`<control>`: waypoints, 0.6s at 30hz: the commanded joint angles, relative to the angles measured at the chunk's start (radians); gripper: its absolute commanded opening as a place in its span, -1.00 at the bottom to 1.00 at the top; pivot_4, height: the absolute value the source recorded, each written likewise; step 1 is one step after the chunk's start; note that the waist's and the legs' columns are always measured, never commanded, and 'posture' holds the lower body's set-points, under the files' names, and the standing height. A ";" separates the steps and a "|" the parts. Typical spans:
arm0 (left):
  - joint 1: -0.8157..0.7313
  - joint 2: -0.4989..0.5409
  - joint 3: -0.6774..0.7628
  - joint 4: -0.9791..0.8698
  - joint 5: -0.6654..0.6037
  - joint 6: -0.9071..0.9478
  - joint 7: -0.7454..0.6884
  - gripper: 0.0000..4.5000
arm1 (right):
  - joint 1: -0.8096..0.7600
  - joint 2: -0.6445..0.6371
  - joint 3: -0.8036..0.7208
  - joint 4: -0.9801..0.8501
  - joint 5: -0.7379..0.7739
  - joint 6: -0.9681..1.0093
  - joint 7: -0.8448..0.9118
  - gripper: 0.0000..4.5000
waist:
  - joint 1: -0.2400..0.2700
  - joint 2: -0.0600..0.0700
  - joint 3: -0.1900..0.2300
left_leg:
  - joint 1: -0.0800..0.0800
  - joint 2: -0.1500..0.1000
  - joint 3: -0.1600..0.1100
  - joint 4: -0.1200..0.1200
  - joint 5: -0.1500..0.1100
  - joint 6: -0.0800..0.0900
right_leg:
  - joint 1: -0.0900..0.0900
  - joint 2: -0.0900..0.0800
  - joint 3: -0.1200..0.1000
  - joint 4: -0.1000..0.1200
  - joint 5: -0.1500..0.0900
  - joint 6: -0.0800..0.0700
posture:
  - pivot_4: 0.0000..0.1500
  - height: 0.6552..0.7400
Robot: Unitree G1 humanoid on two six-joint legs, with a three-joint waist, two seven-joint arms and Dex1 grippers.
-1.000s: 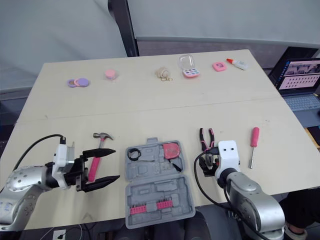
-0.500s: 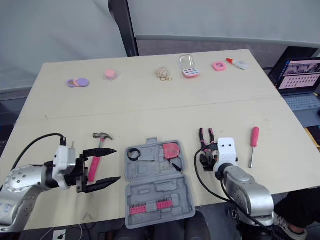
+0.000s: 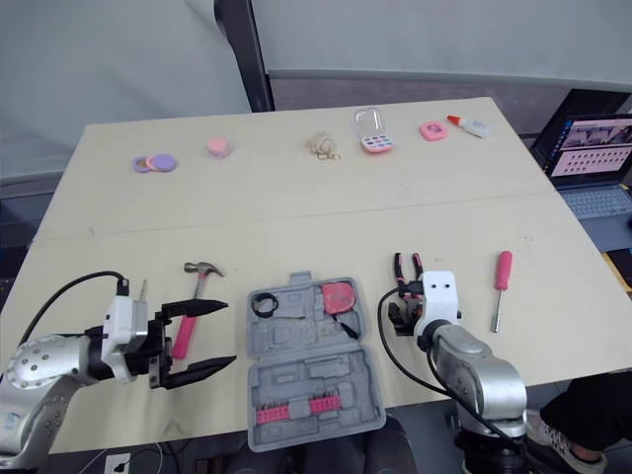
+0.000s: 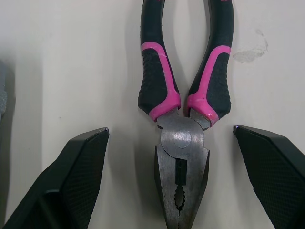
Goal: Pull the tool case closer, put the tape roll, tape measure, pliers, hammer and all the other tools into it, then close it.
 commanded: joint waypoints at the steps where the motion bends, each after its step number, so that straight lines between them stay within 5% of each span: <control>1: -0.001 0.010 0.017 -0.037 -0.001 -0.012 0.005 1.00 | 0.006 0.012 -0.008 -0.004 -0.009 0.012 -0.011 0.98 | 0.000 0.000 0.000 | 0.000 0.000 0.000 0.000 0.000 0.000 | 0.000 0.000 0.000 0.000 0.000 0.000 | 1.00 1.00; 5: -0.005 0.008 0.010 -0.036 0.001 -0.011 0.007 1.00 | 0.008 0.018 -0.013 -0.006 -0.018 0.021 -0.013 0.63 | 0.000 0.000 0.000 | 0.000 0.000 0.000 0.000 0.000 0.000 | 0.000 0.000 0.000 0.000 0.000 0.000 | 1.00 1.00; 9: -0.007 0.006 0.006 -0.036 0.001 -0.009 0.009 1.00 | 0.015 0.024 -0.018 -0.012 -0.028 0.034 -0.008 -0.29 | -0.002 0.000 0.000 | 0.000 0.000 0.000 0.000 0.000 0.000 | 0.000 0.000 0.000 0.000 0.000 0.000 | 1.00 1.00; 11: -0.007 0.005 0.002 -0.037 0.001 -0.008 0.011 1.00 | 0.019 0.029 -0.023 -0.014 -0.031 0.038 -0.008 -0.57 | -0.002 0.000 0.000 | 0.000 0.000 0.000 0.000 0.000 0.000 | 0.000 0.000 0.000 0.000 0.000 0.000 | 1.00 1.00; 18: -0.015 0.001 -0.004 -0.033 -0.003 -0.007 0.017 1.00 | 0.015 0.023 -0.018 -0.023 -0.037 0.039 0.007 -0.57 | -0.002 0.000 0.000 | 0.000 0.001 0.000 -0.001 0.000 0.000 | 0.000 0.000 0.000 0.000 0.000 0.000 | 1.00 1.00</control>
